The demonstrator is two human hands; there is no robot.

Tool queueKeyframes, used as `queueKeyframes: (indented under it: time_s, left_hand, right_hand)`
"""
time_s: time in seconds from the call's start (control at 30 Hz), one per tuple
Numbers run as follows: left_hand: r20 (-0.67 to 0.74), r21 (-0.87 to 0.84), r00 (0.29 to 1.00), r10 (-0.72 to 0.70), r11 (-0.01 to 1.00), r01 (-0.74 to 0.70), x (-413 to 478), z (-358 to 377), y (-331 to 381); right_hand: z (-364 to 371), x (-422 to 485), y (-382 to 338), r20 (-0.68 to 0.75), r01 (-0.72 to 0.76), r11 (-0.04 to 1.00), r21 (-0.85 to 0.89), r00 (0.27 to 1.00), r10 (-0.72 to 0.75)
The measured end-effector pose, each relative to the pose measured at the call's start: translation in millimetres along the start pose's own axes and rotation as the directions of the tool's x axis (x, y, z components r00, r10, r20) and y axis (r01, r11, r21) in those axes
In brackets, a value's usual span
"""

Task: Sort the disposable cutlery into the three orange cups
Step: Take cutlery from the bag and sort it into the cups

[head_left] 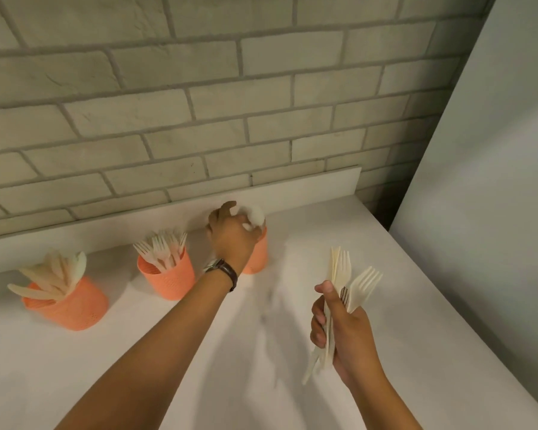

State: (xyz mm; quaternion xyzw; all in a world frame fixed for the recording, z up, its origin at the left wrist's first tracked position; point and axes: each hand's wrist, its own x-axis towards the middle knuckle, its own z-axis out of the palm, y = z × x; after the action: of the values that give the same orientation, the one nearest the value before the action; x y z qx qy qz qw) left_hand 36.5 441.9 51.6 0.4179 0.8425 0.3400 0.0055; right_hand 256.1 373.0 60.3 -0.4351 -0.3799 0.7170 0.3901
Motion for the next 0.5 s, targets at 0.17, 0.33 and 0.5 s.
queueKeyframes:
  time_s: [0.17, 0.33, 0.5]
  left_hand:
    - [0.004, -0.07, 1.0, 0.029, 0.997, -0.029, -9.3, -3.5, 1.8]
    - [0.001, -0.398, 0.999, 0.049, 0.916, -0.045, -64.6, -41.2, 11.0]
    - [0.382, -0.6, 0.924, -0.015, 0.756, 0.261, -136.2, -78.4, 14.4]
  right_hand:
    - [4.5, -0.5, 0.4, 0.03, -0.02, 1.0, -0.019, 0.999, 0.02]
    - [12.5, -5.8, 2.6, 0.162, -0.053, 0.997, 0.063, 0.986, 0.042]
    - [23.4, -17.8, 4.2, 0.339, -0.12, 0.987, 0.103, 0.937, 0.079]
